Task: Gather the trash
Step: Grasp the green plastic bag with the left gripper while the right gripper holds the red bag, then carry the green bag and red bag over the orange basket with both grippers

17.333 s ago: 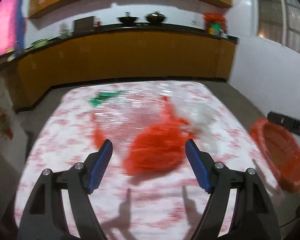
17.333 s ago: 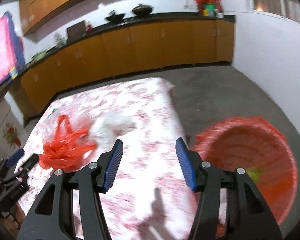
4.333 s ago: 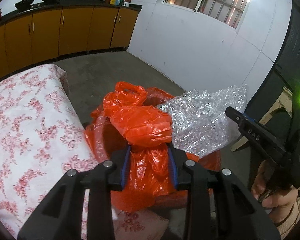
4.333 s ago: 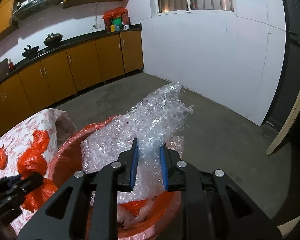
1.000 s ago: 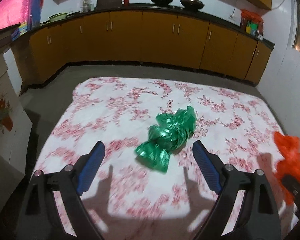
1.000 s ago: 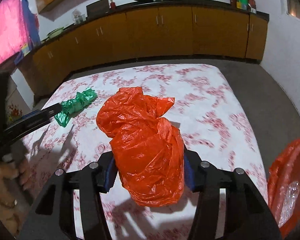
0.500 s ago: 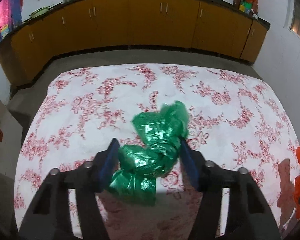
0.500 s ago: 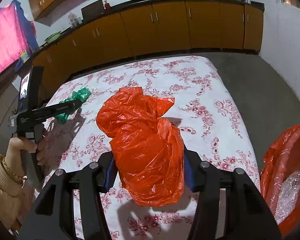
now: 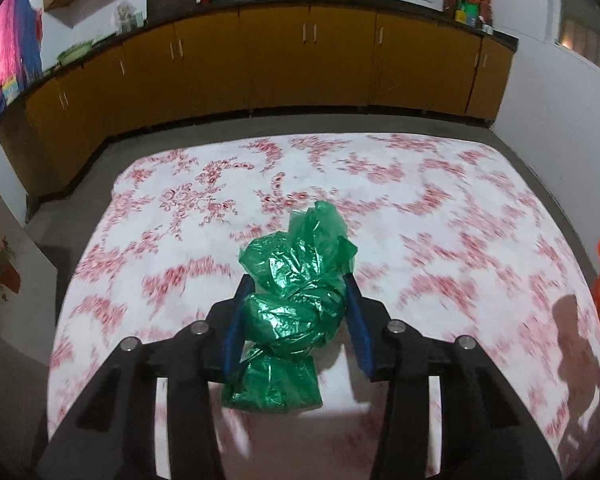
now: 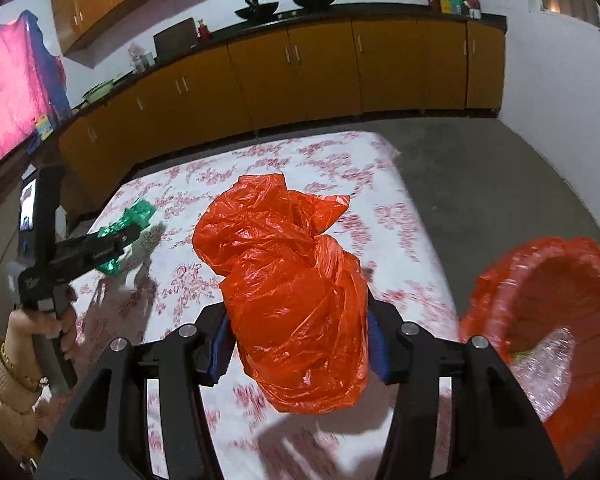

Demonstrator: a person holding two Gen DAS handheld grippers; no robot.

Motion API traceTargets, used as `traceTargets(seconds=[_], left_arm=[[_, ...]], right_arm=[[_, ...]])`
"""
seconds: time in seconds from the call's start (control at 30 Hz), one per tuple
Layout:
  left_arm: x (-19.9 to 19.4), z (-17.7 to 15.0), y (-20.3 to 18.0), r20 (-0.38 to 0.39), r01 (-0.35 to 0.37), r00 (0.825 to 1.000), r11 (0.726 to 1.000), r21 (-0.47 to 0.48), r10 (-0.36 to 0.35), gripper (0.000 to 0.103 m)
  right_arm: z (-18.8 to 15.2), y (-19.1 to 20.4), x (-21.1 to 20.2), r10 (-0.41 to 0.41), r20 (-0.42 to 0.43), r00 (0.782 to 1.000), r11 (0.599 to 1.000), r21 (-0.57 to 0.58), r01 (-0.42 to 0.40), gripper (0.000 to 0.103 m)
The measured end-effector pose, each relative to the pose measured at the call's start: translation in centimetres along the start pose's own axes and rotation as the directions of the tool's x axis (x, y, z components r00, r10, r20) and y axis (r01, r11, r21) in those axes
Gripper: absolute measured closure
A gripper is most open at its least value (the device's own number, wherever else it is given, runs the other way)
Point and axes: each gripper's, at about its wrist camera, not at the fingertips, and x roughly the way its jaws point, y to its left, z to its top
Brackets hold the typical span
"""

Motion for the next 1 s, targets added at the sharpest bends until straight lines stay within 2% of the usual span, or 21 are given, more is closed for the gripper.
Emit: traceTargets(seconds=[0.23, 0.57, 1.0], left_arm=[[-6.5, -1.9, -3.4, 0.054, 0.034, 0.998, 0.999, 0.024, -0.036, 0.059], [-14.1, -5.0, -9.5, 0.096, 0.133, 0.985, 0.986, 0.104, -0.143, 0.058], [-18.9, -7.8, -16.3, 0.112, 0.207, 0.965, 0.952, 0.227, -0.237, 0.058]], right_arm=[[-1.9, -2.2, -5.1, -0.056, 0.043, 0.997, 0.998, 0.045, 0.054, 0.049], [-4.3, -5.4, -11.7, -0.16, 0.113, 0.981, 0.981, 0.125, 0.146, 0.049], [-7.0, -8.4, -16.6, -0.254, 0.158, 0.954, 0.954, 0.203, 0.22, 0.049]])
